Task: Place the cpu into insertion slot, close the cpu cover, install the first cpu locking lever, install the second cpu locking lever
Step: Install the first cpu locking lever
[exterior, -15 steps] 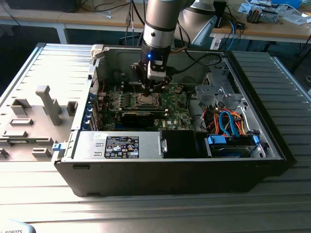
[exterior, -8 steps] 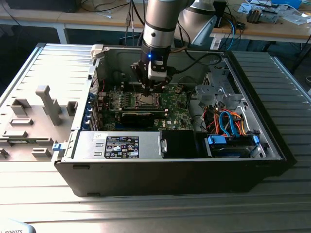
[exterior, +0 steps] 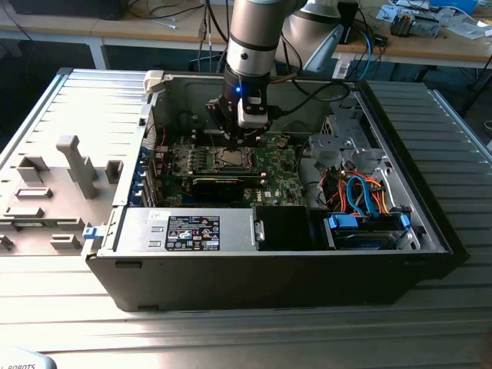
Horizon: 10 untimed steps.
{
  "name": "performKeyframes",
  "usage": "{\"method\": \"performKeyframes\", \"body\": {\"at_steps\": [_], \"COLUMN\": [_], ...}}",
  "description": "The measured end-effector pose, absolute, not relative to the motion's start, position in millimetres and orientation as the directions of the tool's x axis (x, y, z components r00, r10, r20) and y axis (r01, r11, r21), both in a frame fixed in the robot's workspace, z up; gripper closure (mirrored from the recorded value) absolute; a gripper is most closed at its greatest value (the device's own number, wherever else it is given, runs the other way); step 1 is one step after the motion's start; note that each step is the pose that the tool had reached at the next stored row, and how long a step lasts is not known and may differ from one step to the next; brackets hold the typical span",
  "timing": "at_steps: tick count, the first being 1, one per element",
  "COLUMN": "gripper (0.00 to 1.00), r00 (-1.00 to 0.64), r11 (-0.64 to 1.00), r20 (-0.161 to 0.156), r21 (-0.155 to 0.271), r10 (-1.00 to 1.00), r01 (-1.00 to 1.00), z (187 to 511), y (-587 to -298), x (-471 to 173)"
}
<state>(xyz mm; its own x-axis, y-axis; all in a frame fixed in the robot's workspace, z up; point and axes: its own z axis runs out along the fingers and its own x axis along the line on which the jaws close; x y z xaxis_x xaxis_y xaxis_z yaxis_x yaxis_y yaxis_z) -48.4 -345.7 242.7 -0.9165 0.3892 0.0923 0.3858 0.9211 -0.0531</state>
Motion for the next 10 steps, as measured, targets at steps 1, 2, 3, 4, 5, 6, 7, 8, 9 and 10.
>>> {"method": "performKeyframes", "body": {"at_steps": [1,2,3,4,5,6,7,8,9,10], "gripper": [0.89,0.89,0.89,0.89,0.89,0.89,0.89,0.89,0.89,0.89], "r00": [-0.918,-0.919,-0.920,-0.921,-0.923,-0.924,-0.925,-0.927,-0.929,-0.930], "r11": [0.922,0.923,0.925,0.926,0.928,0.929,0.930,0.931,0.933,0.935], "r20": [0.092,0.092,0.092,0.092,0.092,0.092,0.092,0.092,0.092,0.092], "r21": [-0.053,-0.053,-0.053,-0.053,-0.053,-0.053,-0.053,-0.053,-0.053,-0.053], "r10": [0.386,0.384,0.381,0.378,0.373,0.370,0.368,0.364,0.359,0.355], "r01": [0.383,0.380,0.377,0.374,0.369,0.367,0.364,0.360,0.356,0.351], "z": [242.7,242.7,242.7,242.7,242.7,242.7,242.7,242.7,242.7,242.7], "y": [-345.7,-345.7,-345.7,-345.7,-345.7,-345.7,-345.7,-345.7,-345.7,-345.7], "x": [-48.4,-48.4,-48.4,-48.4,-48.4,-48.4,-48.4,-48.4,-48.4,-48.4]}}
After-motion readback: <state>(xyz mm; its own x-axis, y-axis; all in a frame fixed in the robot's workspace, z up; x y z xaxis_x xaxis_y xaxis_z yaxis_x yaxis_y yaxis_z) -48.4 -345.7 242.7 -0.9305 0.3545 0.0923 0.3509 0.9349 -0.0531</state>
